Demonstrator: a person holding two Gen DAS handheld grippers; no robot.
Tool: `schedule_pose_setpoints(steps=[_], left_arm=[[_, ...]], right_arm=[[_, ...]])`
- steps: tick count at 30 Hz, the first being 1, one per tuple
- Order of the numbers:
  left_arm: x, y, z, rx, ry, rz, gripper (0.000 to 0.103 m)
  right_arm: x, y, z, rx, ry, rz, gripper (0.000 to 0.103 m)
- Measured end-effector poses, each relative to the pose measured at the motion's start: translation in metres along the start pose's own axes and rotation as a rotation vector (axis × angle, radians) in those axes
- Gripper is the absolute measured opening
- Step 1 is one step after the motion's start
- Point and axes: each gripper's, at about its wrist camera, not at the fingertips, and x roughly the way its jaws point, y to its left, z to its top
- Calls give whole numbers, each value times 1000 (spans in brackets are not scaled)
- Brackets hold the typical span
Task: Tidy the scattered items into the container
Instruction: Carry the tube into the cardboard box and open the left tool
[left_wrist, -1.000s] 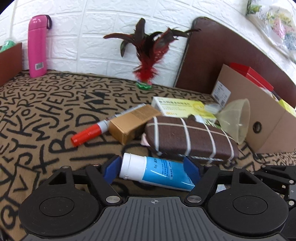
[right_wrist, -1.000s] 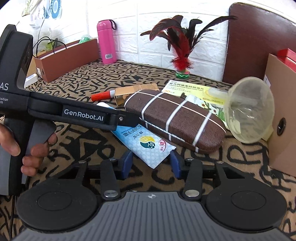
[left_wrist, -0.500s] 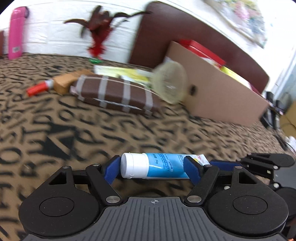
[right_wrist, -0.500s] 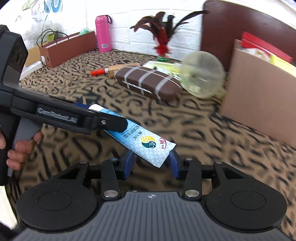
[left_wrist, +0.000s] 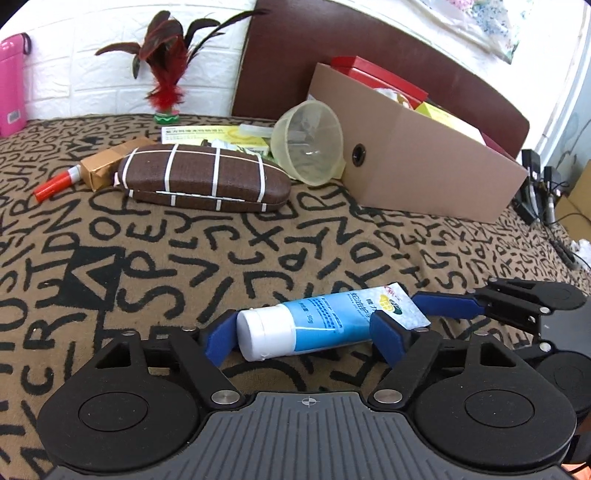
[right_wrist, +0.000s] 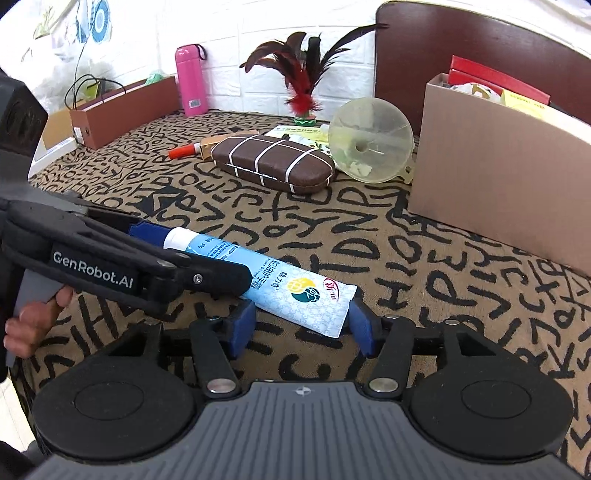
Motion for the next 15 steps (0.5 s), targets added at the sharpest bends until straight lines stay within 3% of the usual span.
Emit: schedule_pose_setpoints(steps=[8,15], left_arm=[[-7,-19,-1,-48,20,-34,77],[-15,-42,15,-32,-25,-60,76]], right_arm=[[-21,-7,-6,19,10,-22,57],[-46,-23,-5,52,-34,-50,57]])
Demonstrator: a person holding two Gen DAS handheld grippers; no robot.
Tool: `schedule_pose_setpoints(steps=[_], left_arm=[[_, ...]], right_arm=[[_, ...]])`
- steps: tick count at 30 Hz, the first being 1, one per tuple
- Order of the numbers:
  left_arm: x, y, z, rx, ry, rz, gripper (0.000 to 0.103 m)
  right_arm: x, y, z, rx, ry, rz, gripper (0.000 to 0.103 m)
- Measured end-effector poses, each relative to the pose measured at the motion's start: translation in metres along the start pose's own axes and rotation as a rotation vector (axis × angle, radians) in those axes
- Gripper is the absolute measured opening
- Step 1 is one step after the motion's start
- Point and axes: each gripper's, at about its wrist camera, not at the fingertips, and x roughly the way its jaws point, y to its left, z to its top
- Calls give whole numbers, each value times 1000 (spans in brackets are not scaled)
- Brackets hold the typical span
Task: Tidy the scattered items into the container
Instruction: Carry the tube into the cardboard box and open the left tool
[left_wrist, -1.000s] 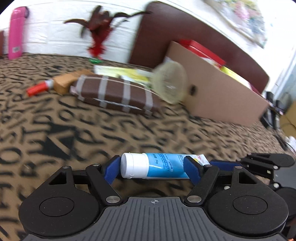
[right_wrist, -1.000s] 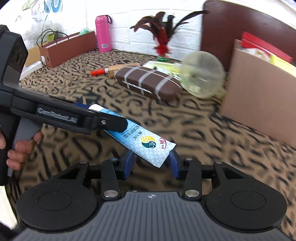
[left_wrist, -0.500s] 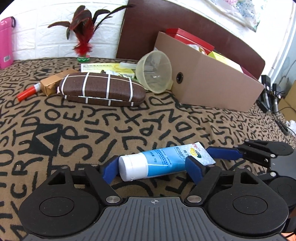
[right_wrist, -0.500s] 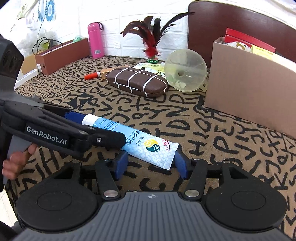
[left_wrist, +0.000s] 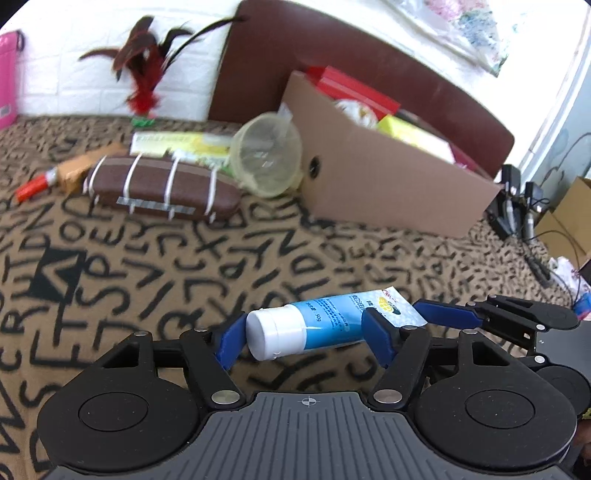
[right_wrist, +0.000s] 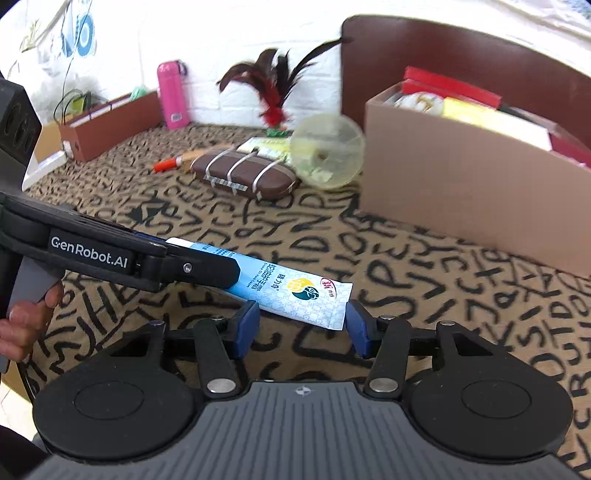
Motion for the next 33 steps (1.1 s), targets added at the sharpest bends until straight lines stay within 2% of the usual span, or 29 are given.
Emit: schedule_pose_setpoints(steps=[12,21,26,33], left_arm=[[-4,-58,71,115,-139,-77,76],[20,-93,136,165,-202,-118,76],[49,-103,172,168,-197,-126,76],[104,-97,203,145,-169,-121,74]], right_arm=[[-46,-43,42,0,-186,-86,57],[-57,-89,89,-26,-302,-167,57],[-49,-114,113,-49,-330,-217,57],[-11,-154,137,-30,-298,-235,57]])
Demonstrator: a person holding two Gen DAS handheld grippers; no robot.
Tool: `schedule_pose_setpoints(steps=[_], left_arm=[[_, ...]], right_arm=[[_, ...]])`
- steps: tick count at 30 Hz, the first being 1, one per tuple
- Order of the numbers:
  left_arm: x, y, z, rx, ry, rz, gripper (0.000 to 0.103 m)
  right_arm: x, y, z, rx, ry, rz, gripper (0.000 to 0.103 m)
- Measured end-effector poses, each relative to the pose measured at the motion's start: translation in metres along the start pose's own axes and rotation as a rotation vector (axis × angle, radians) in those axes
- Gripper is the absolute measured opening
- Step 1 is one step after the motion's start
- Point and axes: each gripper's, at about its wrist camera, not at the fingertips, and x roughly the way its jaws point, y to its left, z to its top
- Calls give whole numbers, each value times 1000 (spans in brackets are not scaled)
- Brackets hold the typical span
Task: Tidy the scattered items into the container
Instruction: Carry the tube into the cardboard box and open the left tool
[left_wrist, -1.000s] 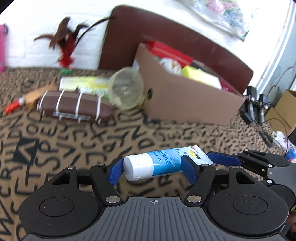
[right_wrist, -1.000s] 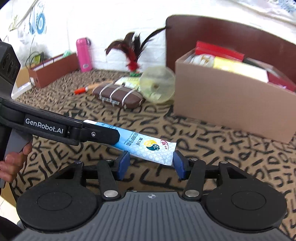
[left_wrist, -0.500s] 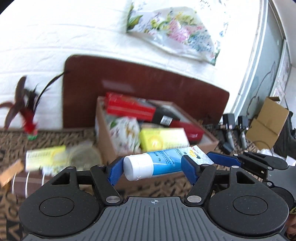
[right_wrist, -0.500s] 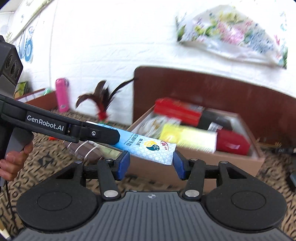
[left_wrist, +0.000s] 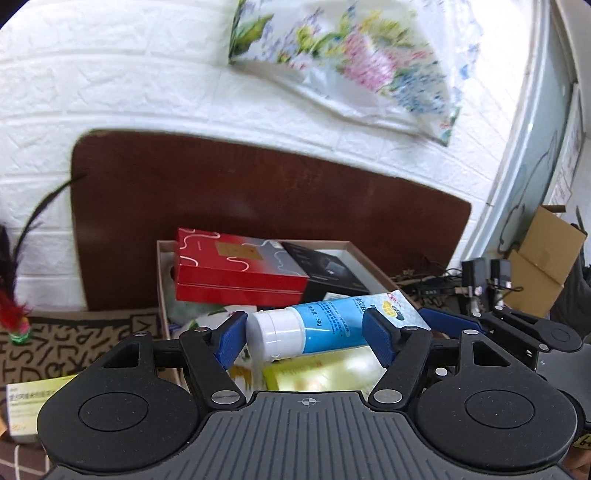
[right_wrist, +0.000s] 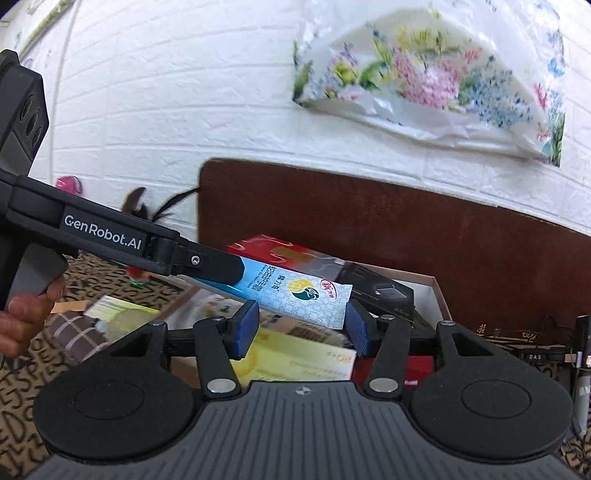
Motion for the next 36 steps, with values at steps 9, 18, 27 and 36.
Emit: schedule_pose_setpoints(steps=[9,18,27,36], left_arm=[[60,15,4,-20,53,5,87],[66,10,-10,40,39,21,100],[63,9,-12,36,43,17,103],[42,-4,-20,64,63,-4,103]], right_arm=[[62,-22,-7,15,75,-15,63],[70,-28,-20,53,63,7,76],[69,-34,-21,111,70,-32,96],[52,-17,-18,58,72,-10,102]])
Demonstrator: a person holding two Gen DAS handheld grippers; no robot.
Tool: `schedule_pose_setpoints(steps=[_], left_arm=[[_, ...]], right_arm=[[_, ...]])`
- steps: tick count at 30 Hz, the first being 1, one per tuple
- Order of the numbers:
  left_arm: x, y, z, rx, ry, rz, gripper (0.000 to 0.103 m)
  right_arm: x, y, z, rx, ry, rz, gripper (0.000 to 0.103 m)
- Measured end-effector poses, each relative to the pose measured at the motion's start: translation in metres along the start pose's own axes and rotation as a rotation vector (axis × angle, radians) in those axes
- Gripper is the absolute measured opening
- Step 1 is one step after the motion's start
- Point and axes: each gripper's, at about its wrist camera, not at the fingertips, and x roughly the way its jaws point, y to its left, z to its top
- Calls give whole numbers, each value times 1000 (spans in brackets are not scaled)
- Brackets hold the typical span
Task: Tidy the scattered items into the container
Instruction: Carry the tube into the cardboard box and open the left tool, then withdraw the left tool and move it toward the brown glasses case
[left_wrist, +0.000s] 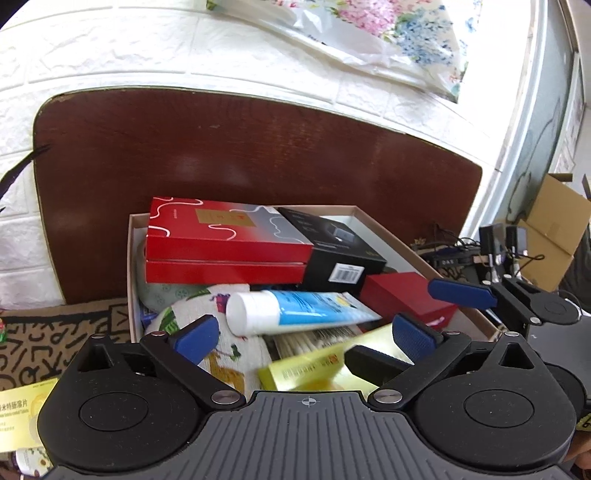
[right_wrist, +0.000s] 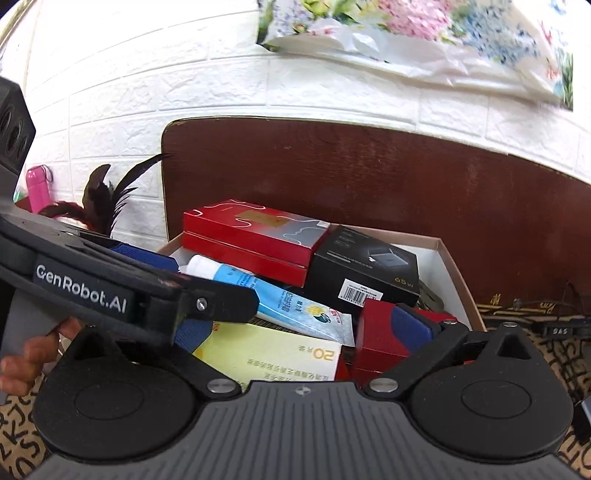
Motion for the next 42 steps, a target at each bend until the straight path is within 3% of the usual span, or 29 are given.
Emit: schedule_pose_setpoints(steps=[12,28,42], left_arm=[[-56,-13,-20,-29,-20,4,103],[-134,-17,-66,-68,-49,85,103],[-199,24,-140,-229,-74,170,103]], right_arm=[[-45,30,0,-23,-45,39,102],[-100,79,-21,-8,-59,90,102],[-115,163,-49,-49,0,262,102]])
